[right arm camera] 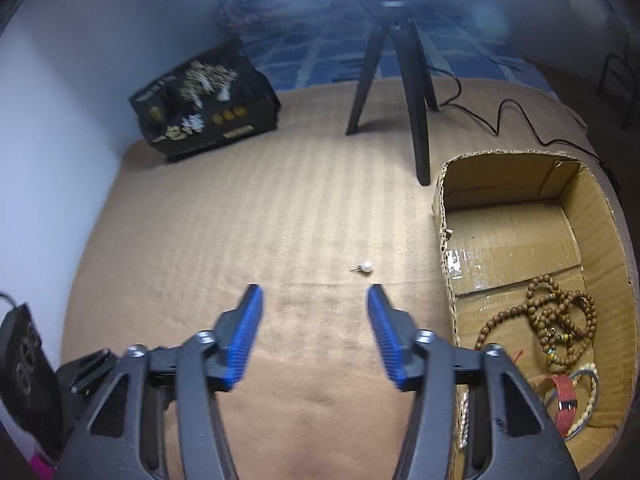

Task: Organize jewelry
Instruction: 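Withdraw right tool and lower it over the pearl stud earring, then close right tool on the pearl stud earring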

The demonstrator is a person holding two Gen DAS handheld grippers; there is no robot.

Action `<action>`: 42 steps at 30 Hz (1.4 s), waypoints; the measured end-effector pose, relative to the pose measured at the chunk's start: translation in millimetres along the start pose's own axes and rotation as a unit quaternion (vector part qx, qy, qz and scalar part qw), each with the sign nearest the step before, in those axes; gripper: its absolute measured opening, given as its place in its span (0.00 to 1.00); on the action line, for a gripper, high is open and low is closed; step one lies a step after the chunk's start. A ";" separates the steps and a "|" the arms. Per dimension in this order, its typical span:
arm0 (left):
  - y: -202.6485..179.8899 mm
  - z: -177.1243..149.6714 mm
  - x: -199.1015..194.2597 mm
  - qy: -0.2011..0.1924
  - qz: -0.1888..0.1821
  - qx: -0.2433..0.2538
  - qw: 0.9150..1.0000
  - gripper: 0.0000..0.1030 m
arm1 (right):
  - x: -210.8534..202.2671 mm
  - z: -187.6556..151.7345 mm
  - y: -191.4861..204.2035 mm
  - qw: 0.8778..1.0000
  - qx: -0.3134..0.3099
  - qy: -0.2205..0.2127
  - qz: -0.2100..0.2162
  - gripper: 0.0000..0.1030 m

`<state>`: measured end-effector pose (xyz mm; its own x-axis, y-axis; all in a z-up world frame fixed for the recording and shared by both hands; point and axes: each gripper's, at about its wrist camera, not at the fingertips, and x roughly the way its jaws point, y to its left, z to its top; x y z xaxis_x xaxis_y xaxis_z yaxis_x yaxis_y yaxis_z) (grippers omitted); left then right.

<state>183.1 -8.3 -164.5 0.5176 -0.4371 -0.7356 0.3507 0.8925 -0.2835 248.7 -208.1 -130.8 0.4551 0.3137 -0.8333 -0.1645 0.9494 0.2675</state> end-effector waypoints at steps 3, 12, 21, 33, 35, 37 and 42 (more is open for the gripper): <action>-1.3 -0.5 6.8 -0.001 -0.003 0.002 1.000 0.30 | 12.7 3.0 -1.1 1.000 0.002 0.012 -0.011 0.44; -12.7 -1.3 28.3 0.003 0.014 0.038 0.999 0.30 | 38.6 11.8 -2.2 0.998 -0.011 0.025 -0.054 0.41; -12.2 -0.8 47.2 0.011 0.025 0.043 0.999 0.30 | 52.1 19.6 1.5 0.997 -0.025 0.036 -0.064 0.36; -8.1 0.6 51.2 0.015 0.023 0.039 0.999 0.26 | 69.8 18.9 6.4 0.992 -0.055 0.048 -0.101 0.33; -8.1 0.8 52.0 0.015 0.023 0.041 0.999 0.26 | 73.1 17.8 6.7 0.992 -0.057 0.051 -0.105 0.33; -8.3 0.3 52.8 0.015 0.023 0.042 0.999 0.26 | 76.7 17.5 6.4 0.991 -0.058 0.054 -0.107 0.32; -7.8 0.4 53.7 0.013 0.022 0.043 0.999 0.25 | 83.0 16.8 6.8 0.990 -0.058 0.056 -0.111 0.29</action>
<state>208.5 -38.8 -201.5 0.5136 -0.3930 -0.7627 0.3943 0.8976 -0.1971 300.1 -175.3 -190.0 0.3917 0.0872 -0.9159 -0.1741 0.9845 0.0193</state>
